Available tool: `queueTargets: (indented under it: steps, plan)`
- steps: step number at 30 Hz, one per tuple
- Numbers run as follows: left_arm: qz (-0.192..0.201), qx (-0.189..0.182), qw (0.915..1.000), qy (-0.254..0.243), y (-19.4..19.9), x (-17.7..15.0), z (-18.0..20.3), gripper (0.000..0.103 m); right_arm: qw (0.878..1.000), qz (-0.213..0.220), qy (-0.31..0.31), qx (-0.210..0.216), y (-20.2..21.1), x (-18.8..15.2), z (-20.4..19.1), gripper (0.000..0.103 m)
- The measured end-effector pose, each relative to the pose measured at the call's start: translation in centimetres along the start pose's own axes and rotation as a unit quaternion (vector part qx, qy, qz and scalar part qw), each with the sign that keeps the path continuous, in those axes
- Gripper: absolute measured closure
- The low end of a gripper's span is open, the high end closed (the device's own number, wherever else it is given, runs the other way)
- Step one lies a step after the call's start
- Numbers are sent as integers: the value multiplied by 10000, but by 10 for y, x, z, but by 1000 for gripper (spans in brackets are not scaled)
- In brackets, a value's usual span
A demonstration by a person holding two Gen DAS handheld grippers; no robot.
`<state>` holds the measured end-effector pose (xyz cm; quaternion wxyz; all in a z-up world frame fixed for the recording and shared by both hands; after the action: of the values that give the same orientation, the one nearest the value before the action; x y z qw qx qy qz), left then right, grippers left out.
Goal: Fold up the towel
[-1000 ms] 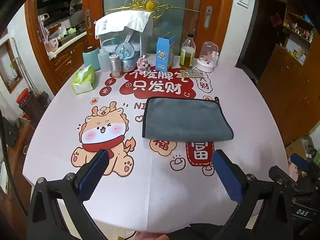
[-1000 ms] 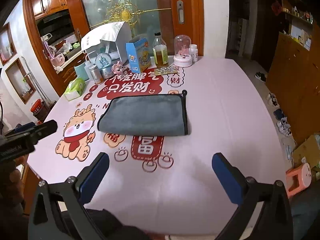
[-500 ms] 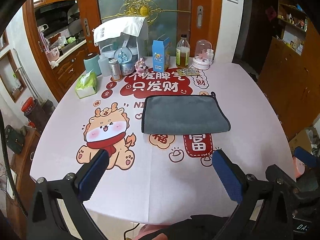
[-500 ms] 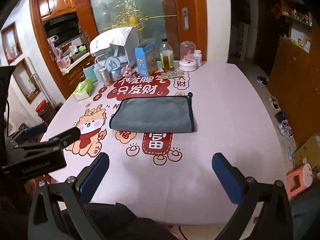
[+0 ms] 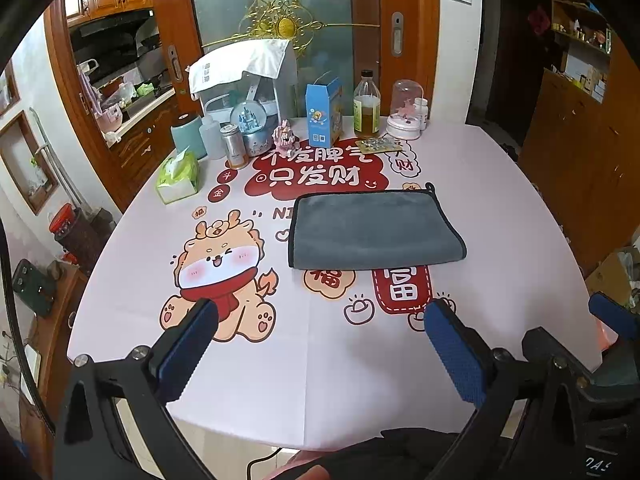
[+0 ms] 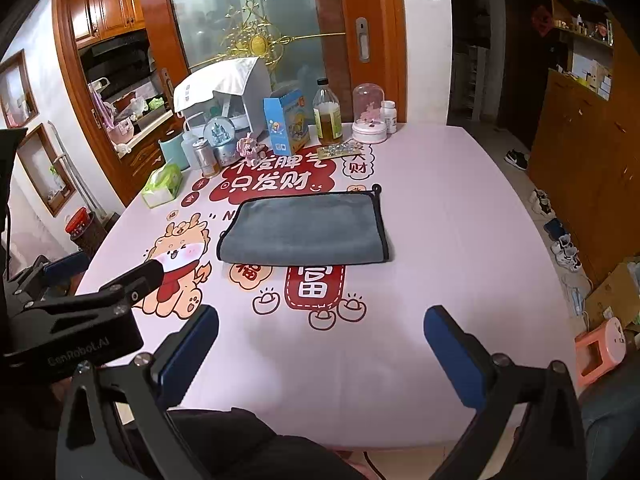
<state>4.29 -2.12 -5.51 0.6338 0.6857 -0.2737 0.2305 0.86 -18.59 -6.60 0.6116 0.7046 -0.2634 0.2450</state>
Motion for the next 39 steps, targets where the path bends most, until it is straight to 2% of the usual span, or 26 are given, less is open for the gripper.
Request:
queueTargets:
  steps: [6, 39]
  plan:
    - [95, 107, 9998, -129, 0, 2, -1, 1, 10000, -30, -11, 4, -3, -1, -3, 0]
    - [20, 181, 9998, 9, -10, 5, -13, 1, 9999, -132, 50, 86, -18, 5, -15, 0]
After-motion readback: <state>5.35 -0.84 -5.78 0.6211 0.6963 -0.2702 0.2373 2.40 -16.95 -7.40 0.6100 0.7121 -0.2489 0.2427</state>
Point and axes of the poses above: each gripper's, at about its wrist camera, not at the fingertips, and y roughly against the way its jaws point, z to its right, x to its top, the point moved 7 cm from there along -y, roughly the way its jaws point, and after that the axes turned 3 degrees about x, right-handed, at the moved point
